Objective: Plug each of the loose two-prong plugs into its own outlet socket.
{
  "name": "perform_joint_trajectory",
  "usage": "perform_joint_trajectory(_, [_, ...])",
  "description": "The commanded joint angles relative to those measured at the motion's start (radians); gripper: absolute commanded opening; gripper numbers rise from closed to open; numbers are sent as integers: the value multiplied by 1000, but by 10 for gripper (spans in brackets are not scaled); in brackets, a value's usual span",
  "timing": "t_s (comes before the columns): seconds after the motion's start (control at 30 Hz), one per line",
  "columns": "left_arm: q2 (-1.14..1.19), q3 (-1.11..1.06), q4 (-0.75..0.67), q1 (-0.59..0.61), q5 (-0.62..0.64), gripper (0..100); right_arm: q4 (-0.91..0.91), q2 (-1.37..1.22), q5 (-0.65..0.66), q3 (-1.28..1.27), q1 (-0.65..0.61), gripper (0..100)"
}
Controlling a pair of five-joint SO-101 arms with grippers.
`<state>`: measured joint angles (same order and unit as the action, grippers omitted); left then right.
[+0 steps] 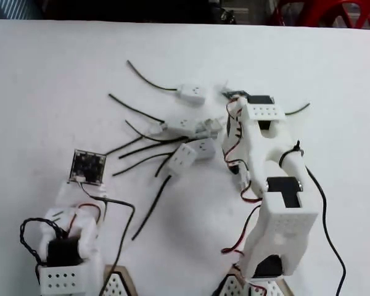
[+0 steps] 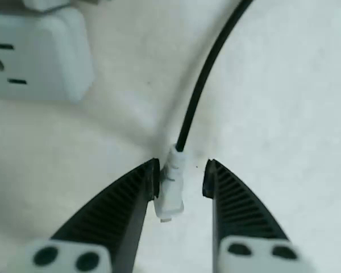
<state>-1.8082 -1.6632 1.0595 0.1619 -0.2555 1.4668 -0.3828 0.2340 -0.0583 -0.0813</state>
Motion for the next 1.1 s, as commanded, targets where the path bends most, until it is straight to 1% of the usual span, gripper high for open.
perform_joint_trajectory(0.0, [-10,8,-25,8,-9,28,64,-1,6,57,8,134])
perform_joint_trajectory(0.23, [-10,9,-25,10,-9,28,114,-8,8,55,8,134])
perform_joint_trajectory(0.57, [-10,9,-25,10,-9,28,111,-10,8,54,7,133])
perform_joint_trajectory(0.8, [-10,9,-21,8,-9,28,114,-62,8,75,-25,133])
perform_joint_trajectory(1.07, [-10,9,-20,8,-9,27,116,-71,8,126,-25,29])
